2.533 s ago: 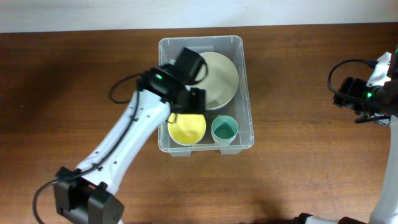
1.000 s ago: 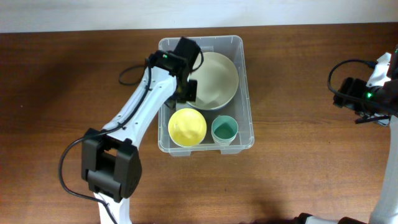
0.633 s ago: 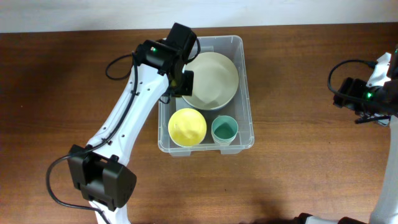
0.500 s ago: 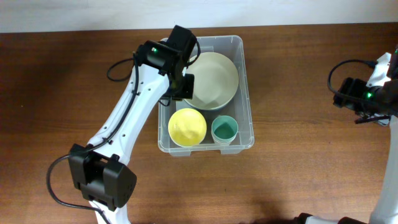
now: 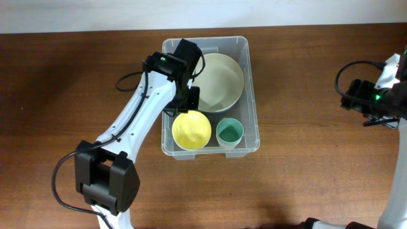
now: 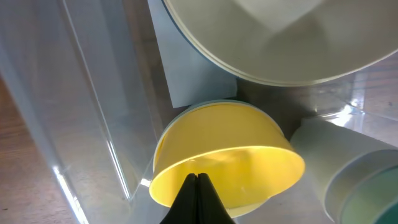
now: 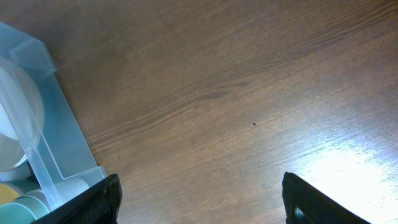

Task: Pack container

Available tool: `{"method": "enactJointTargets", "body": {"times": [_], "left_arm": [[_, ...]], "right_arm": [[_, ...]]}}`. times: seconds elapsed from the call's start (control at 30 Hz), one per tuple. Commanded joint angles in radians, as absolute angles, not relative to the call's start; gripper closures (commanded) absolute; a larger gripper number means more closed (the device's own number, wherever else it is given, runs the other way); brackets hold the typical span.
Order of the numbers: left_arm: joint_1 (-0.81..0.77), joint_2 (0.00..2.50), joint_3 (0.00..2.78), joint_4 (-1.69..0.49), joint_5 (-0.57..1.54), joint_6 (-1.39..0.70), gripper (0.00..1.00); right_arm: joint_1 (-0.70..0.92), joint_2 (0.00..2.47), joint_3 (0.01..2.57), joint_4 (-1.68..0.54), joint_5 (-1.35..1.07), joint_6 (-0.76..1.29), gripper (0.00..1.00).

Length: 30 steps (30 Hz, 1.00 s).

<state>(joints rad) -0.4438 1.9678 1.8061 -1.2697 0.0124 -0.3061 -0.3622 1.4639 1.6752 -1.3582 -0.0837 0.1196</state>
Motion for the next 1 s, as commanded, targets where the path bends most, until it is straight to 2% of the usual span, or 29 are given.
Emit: {"method": "enactJointTargets", "body": {"times": [0.0, 0.73, 0.97], "left_arm": [[-0.445, 1.964, 1.777, -1.25, 0.023, -0.306, 0.99], [-0.445, 2.075, 1.752, -1.159, 0.019, -0.305, 0.99], [-0.444, 2.024, 1.884, -1.223, -0.036, -0.305, 0.99]], "right_arm": [[-0.366, 1.467, 1.672, -1.358, -0.074, 0.112, 0.22], [-0.366, 1.467, 1.672, -1.359, -0.074, 0.109, 0.22], [-0.366, 1.467, 1.672, -1.359, -0.074, 0.109, 0.22]]}}
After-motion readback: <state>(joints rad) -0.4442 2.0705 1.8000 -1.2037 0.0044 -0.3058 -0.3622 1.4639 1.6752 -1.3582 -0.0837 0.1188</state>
